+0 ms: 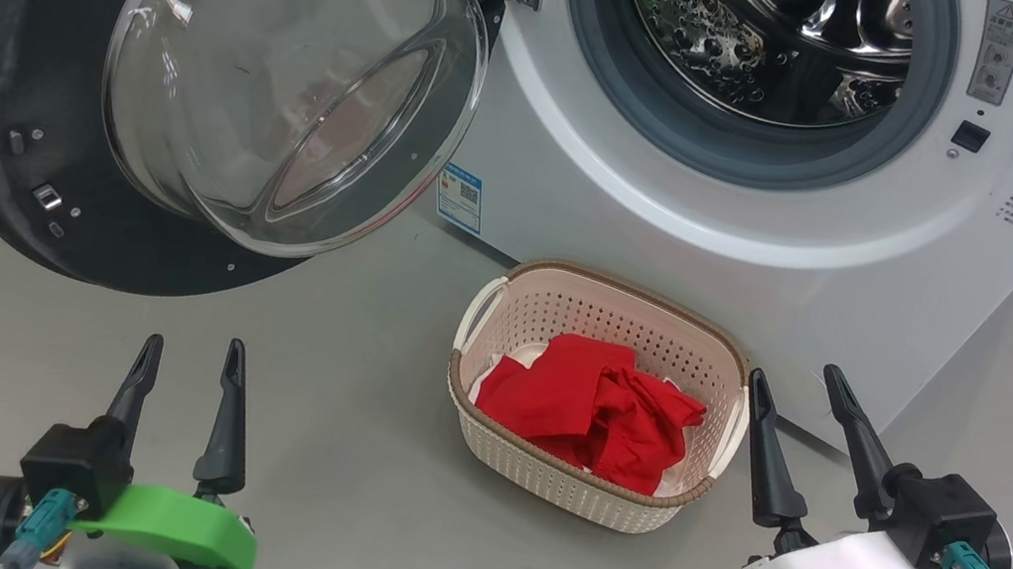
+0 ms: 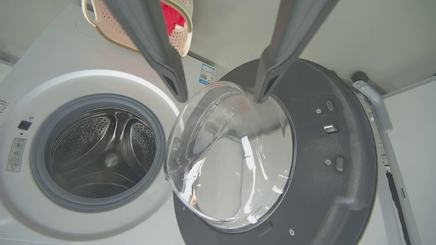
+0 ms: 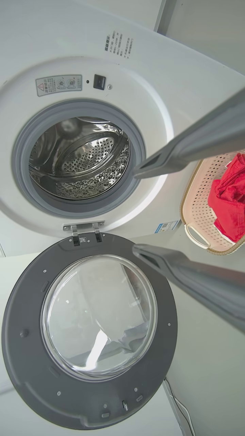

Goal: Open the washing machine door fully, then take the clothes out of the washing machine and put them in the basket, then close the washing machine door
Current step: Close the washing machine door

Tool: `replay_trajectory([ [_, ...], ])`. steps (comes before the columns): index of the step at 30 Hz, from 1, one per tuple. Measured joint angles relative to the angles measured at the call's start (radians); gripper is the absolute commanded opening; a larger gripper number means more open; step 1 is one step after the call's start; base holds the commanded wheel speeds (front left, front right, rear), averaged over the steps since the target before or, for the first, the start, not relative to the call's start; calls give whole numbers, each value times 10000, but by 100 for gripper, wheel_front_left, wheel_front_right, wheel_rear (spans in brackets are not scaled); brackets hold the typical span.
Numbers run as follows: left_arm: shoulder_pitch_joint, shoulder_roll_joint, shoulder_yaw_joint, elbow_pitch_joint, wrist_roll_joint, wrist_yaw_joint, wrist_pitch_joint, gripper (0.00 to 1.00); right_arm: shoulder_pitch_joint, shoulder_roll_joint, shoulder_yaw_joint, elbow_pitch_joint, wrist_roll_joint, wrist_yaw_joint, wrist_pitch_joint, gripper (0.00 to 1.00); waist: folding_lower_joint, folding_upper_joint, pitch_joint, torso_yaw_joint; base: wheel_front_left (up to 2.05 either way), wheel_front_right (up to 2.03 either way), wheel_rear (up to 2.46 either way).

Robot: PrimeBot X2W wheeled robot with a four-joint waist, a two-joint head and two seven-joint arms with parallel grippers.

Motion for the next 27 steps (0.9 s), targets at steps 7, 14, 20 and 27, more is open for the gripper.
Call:
replay_trajectory([
  [7, 99, 0, 44, -138, 44, 29, 0, 100, 0, 0, 4, 48, 4, 0, 0, 100, 0, 0, -14, 44, 0, 0, 0],
  [14, 157, 0, 67, -184, 50, 29, 0, 100, 0, 10, 40, 54, 4, 0, 0, 100, 0, 0, -14, 16, 0, 0, 0],
  [20, 197, 0, 65, -190, 50, 29, 0, 100, 0, 12, 42, 92, 4, 0, 0, 100, 0, 0, 1, -41, 0, 0, 0],
  [27, 198, 0, 61, -201, 50, 29, 0, 100, 0, 12, 38, 102, 6, 0, 0, 100, 0, 0, 23, -89, 0, 0, 0],
])
